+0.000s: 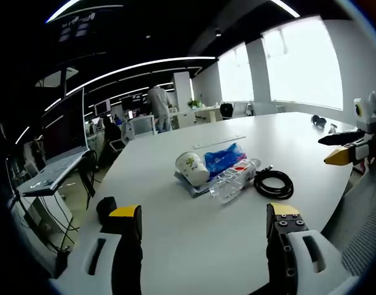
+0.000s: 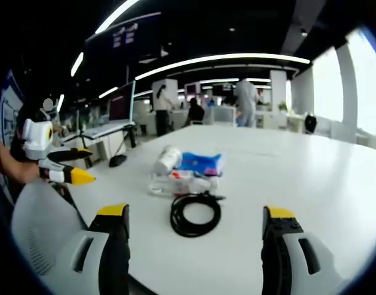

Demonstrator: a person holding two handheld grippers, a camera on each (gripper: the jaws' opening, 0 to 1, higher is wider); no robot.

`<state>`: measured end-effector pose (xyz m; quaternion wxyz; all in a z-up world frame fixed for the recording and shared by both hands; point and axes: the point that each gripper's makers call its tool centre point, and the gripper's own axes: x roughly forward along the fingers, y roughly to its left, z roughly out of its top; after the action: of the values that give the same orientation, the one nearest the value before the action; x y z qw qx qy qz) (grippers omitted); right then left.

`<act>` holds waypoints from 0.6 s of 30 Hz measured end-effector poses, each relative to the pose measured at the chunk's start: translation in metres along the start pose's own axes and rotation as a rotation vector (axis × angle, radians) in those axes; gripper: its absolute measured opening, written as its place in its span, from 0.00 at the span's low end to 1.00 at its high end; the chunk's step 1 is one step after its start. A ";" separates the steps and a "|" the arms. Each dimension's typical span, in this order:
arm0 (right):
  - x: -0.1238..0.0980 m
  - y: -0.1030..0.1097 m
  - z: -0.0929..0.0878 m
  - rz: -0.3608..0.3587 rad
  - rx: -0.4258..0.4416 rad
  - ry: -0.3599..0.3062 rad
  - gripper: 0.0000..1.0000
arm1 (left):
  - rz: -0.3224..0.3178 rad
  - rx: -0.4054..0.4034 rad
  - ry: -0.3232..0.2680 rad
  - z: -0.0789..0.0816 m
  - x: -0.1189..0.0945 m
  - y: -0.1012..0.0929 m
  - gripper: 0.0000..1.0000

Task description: Arrange the tabletop items into an orderly group along one side of the table until the central work area is clear of visible clutter.

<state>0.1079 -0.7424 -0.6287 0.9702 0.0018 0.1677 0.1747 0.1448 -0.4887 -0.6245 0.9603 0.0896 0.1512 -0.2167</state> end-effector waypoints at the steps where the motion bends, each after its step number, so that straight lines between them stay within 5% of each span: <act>1: 0.000 0.000 0.000 -0.001 0.000 -0.002 0.87 | -0.001 -0.001 0.001 0.000 0.000 0.000 0.82; 18: -0.001 0.000 0.004 -0.002 0.007 -0.017 0.87 | 0.010 0.012 -0.007 0.001 -0.002 0.002 0.81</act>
<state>0.1085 -0.7430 -0.6249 0.9718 0.0066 0.1599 0.1733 0.1444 -0.4867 -0.6227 0.9613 0.0953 0.1462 -0.2132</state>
